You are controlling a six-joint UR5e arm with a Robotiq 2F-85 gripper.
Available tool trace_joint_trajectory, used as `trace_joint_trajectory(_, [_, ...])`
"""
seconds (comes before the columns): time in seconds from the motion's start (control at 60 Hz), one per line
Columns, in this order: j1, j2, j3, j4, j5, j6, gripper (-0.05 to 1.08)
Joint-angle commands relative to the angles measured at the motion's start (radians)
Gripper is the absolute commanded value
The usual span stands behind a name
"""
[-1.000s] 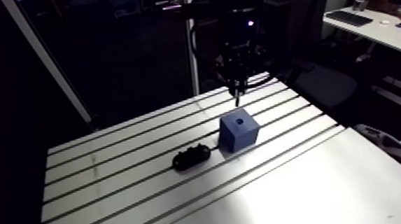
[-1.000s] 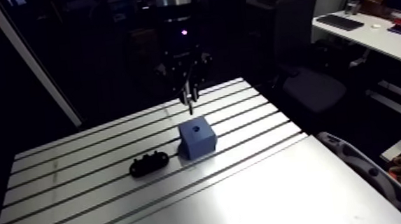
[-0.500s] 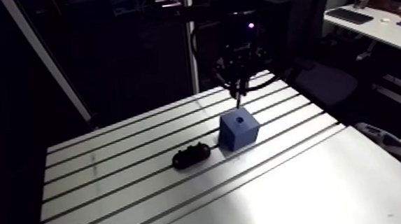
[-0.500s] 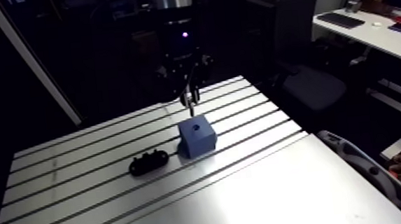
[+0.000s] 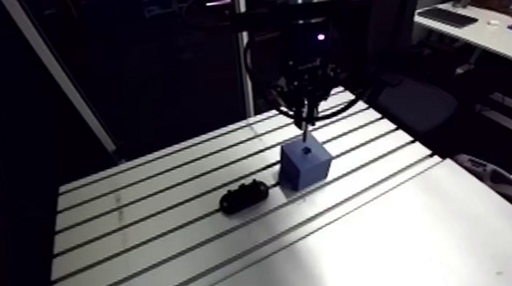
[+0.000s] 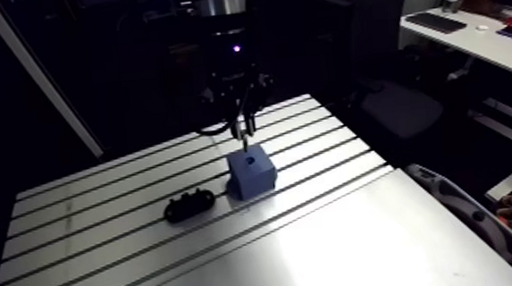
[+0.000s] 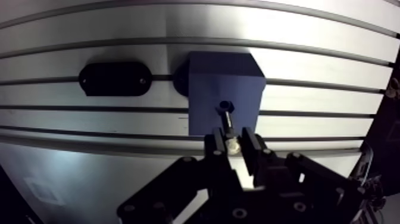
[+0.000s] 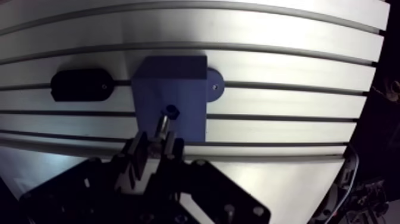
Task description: Pick up the M10 bolt and insert it into the hex recess until seated.
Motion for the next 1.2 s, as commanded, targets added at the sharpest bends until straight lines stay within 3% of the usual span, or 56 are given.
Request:
trace_joint_trajectory(0.017, [-0.001, 0.010, 0.000, -0.002, 0.001, 0.005, 1.04])
trace_joint_trajectory(0.85, [-0.001, 0.024, 0.005, -0.047, -0.004, -0.006, 1.05])
trace_joint_trajectory(1.2, [-0.001, 0.021, 0.002, -0.030, 0.004, -0.008, 1.06])
